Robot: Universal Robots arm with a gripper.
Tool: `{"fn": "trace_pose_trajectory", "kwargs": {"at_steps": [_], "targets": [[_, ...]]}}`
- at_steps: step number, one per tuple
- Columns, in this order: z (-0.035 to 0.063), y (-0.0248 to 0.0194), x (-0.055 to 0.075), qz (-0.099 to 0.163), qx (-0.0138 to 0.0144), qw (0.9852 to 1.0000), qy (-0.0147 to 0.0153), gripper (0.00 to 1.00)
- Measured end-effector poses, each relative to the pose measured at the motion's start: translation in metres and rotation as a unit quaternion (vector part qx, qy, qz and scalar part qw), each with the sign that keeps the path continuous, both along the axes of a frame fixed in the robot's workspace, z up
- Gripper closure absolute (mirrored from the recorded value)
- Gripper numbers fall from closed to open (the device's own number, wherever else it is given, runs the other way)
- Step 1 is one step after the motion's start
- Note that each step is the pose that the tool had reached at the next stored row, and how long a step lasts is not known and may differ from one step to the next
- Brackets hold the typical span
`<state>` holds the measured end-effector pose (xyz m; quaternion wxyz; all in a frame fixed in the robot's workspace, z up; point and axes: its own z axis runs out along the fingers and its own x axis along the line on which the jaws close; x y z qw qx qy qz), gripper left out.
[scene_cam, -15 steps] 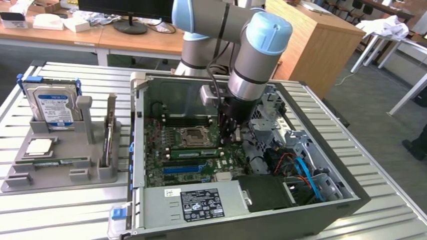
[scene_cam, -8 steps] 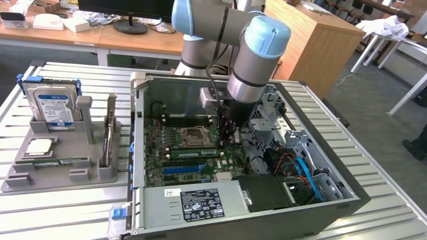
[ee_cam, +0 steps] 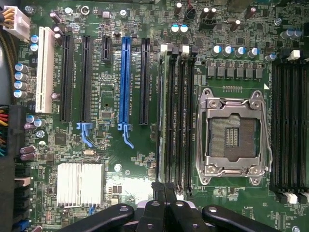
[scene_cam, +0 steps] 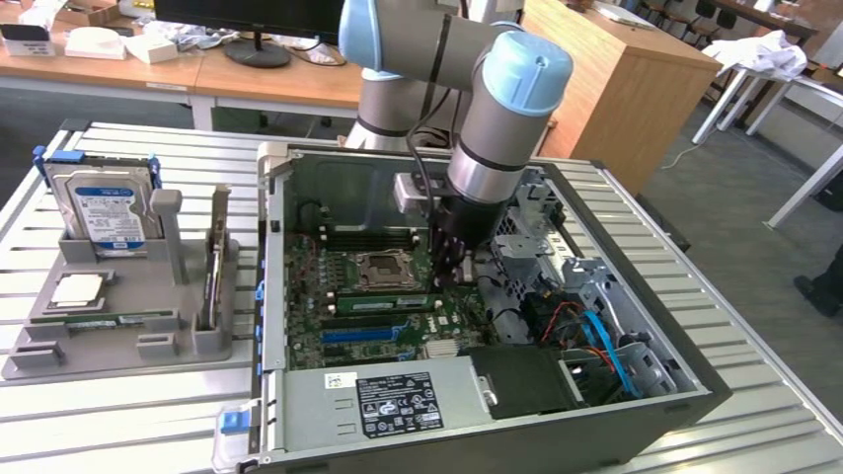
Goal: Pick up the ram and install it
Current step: 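Press down the ram until it locks into place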
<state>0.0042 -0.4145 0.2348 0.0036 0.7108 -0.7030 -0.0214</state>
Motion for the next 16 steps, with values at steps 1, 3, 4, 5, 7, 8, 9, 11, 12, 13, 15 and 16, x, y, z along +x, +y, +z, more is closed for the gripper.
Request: {"fn": "trace_pose_trajectory", "kwargs": {"at_steps": [1, 3, 4, 5, 7, 8, 9, 11, 12, 13, 15, 16], "targets": [[0.0000, 0.0000, 0.0000, 0.000, 0.0000, 1.0000, 0.0000, 0.90], [0.0000, 0.0000, 0.0000, 0.000, 0.0000, 1.0000, 0.0000, 0.90], [-0.0001, -0.0001, 0.0000, 0.000, -0.0001, 1.0000, 0.0000, 0.90], [-0.0007, 0.0000, 0.0000, 0.000, 0.0001, 1.0000, -0.0002, 0.90], [-0.0017, 0.0000, 0.0000, 0.000, 0.0000, 1.0000, -0.0004, 0.90], [-0.0022, 0.0000, 0.0000, 0.000, 0.0000, 1.0000, -0.0005, 0.90], [-0.0026, 0.0000, 0.0000, 0.000, 0.0000, 1.0000, -0.0006, 0.90], [-0.0031, -0.0001, 0.0000, 0.000, -0.0001, 1.0000, -0.0007, 0.90], [-0.0031, -0.0001, -0.0001, 0.000, -0.0001, 1.0000, -0.0007, 0.90], [-0.0031, -0.0001, 0.0000, 0.000, 0.0000, 1.0000, -0.0008, 0.90], [-0.0034, 0.0012, -0.0002, 0.000, 0.0003, 1.0000, -0.0008, 0.90], [-0.0034, 0.0023, -0.0001, 0.000, 0.0002, 1.0000, -0.0008, 0.90]]}}
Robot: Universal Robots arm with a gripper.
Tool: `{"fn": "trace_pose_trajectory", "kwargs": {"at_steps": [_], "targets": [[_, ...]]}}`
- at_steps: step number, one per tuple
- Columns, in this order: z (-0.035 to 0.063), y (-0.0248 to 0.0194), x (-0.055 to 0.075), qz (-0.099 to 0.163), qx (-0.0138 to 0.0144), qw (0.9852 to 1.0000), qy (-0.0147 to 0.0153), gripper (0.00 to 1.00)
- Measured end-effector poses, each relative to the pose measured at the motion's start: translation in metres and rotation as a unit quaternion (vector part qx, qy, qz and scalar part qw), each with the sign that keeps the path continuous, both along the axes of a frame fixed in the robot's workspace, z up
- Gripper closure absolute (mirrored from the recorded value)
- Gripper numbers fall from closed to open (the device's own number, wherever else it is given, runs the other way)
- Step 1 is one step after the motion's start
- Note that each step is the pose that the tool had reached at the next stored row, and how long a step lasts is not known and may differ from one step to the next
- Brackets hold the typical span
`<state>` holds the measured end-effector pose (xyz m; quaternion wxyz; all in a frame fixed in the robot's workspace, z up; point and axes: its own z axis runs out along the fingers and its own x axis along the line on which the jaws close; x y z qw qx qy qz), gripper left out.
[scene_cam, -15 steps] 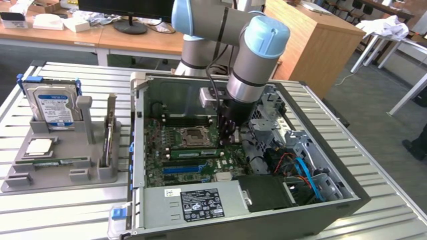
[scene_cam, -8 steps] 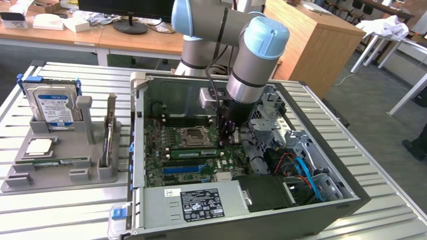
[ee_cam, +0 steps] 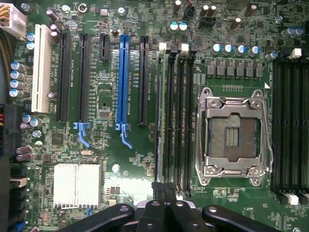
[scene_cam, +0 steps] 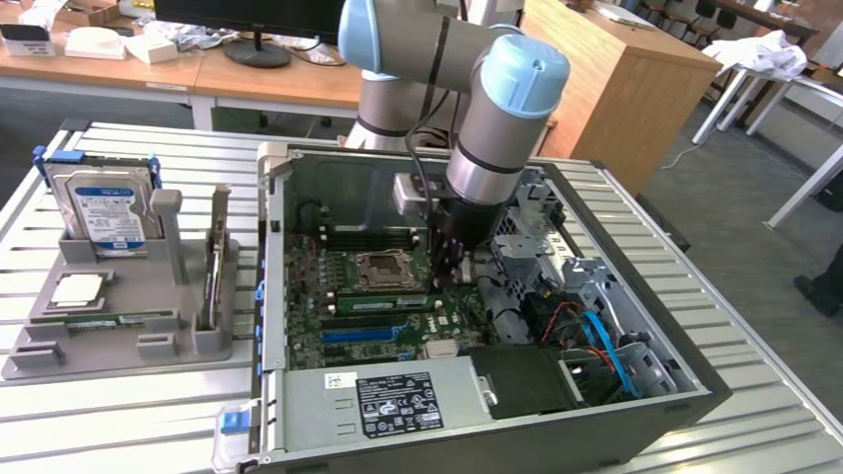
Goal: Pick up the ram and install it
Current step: 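Press down the ram until it locks into place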
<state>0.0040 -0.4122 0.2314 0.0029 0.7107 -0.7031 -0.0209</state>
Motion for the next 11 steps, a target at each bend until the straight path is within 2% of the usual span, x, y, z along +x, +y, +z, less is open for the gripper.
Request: {"fn": "trace_pose_trajectory", "kwargs": {"at_steps": [11], "targets": [[-0.0038, 0.0002, 0.0001, 0.000, -0.0002, 1.0000, -0.0004, 0.90]]}}
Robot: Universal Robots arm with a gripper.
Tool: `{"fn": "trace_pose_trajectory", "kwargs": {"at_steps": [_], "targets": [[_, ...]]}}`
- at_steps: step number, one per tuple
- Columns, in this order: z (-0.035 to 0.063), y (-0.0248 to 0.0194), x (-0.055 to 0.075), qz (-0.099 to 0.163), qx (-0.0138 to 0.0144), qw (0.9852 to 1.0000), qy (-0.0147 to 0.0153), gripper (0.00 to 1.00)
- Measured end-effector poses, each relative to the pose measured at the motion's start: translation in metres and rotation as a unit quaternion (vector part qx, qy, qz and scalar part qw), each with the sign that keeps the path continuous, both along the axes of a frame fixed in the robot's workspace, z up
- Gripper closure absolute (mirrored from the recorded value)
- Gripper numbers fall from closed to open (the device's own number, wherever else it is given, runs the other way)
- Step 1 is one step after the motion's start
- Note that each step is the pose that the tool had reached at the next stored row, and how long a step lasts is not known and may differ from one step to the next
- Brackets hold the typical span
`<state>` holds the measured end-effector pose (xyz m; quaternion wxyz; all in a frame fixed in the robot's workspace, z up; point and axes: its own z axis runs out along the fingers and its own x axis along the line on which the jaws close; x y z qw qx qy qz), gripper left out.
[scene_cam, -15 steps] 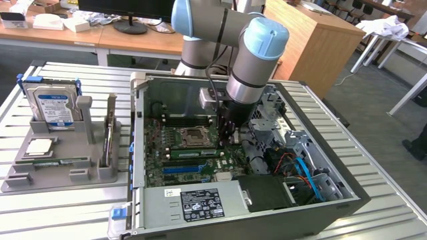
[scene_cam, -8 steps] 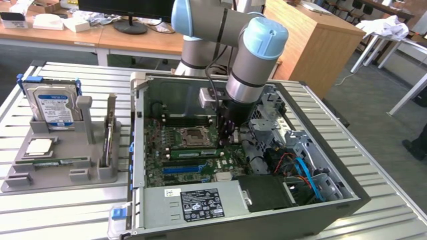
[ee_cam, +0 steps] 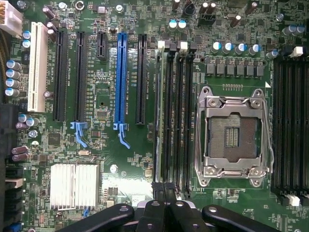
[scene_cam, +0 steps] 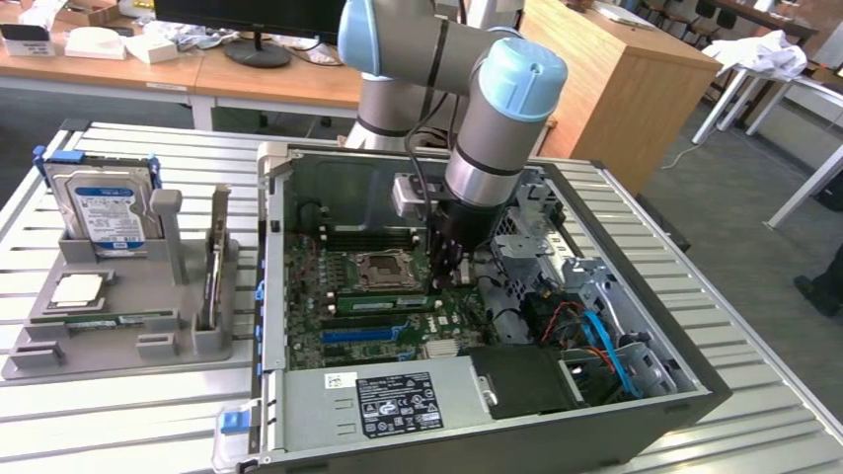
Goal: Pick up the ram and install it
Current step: 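Press down the ram until it locks into place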
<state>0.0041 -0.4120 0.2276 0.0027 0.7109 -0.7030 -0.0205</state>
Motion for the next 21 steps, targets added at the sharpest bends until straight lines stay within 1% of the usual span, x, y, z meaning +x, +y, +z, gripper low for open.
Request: {"fn": "trace_pose_trajectory", "kwargs": {"at_steps": [21], "targets": [[-0.0047, 0.0000, 0.0000, 0.000, 0.0006, 1.0000, -0.0014, 0.90]]}}
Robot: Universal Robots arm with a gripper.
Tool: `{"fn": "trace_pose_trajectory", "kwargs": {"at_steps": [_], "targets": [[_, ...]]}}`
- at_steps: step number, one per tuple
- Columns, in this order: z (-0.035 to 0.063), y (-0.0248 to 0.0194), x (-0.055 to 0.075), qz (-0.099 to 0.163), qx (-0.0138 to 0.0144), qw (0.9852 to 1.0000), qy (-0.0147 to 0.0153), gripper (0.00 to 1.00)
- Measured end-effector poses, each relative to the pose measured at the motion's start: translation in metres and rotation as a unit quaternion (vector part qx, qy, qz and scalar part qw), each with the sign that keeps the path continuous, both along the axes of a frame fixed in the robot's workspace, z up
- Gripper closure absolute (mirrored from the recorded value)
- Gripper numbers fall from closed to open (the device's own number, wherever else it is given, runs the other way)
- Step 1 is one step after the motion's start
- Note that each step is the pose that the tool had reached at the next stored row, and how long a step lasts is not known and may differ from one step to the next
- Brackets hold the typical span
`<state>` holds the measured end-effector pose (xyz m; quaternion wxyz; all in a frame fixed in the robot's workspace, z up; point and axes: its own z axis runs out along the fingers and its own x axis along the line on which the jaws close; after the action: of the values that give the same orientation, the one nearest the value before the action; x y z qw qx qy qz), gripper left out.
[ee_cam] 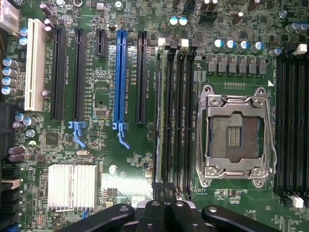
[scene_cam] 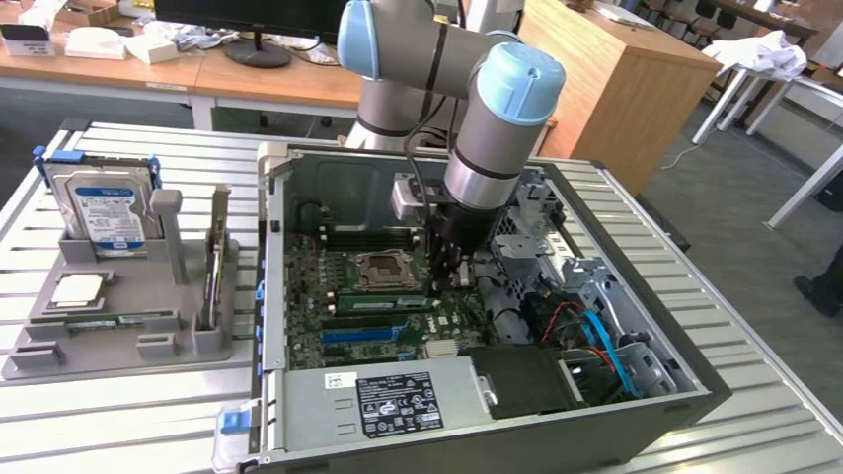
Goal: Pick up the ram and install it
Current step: 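Press down the ram until it locks into place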
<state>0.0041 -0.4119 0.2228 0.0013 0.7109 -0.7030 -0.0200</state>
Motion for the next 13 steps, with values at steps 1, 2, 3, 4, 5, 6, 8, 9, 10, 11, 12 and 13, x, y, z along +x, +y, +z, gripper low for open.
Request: {"fn": "trace_pose_trajectory", "kwargs": {"at_steps": [1, 2, 3, 4, 5, 6, 8, 9, 10, 11, 12, 13], "targets": [[0.0000, 0.0000, 0.000, 0.000, 0.0000, 1.0000, 0.0000, 0.90], [0.0000, 0.0000, 0.000, 0.000, 0.0001, 1.0000, 0.0000, 0.90], [0.0003, 0.0001, 0.000, 0.000, 0.0002, 1.0000, 0.0000, 0.90], [0.0012, 0.0002, 0.000, 0.000, 0.0007, 1.0000, -0.0002, 0.90], [0.0036, 0.0001, 0.000, 0.000, 0.0004, 1.0000, -0.0001, 0.90], [0.0062, 0.0000, 0.000, 0.000, 0.0001, 1.0000, 0.0000, 0.90], [0.0112, 0.0000, 0.000, 0.000, 0.0001, 1.0000, 0.0000, 0.90], [0.0136, 0.0000, 0.000, 0.000, 0.0001, 1.0000, 0.0000, 0.90], [0.0159, 0.0000, 0.000, 0.000, 0.0001, 1.0000, 0.0000, 0.90], [0.0181, 0.0000, 0.000, 0.000, 0.0000, 1.0000, 0.0000, 0.90], [0.0201, 0.0000, 0.000, 0.000, 0.0001, 1.0000, 0.0000, 0.90], [0.0218, 0.0000, 0.000, 0.000, 0.0001, 1.0000, 0.0000, 0.90]]}}
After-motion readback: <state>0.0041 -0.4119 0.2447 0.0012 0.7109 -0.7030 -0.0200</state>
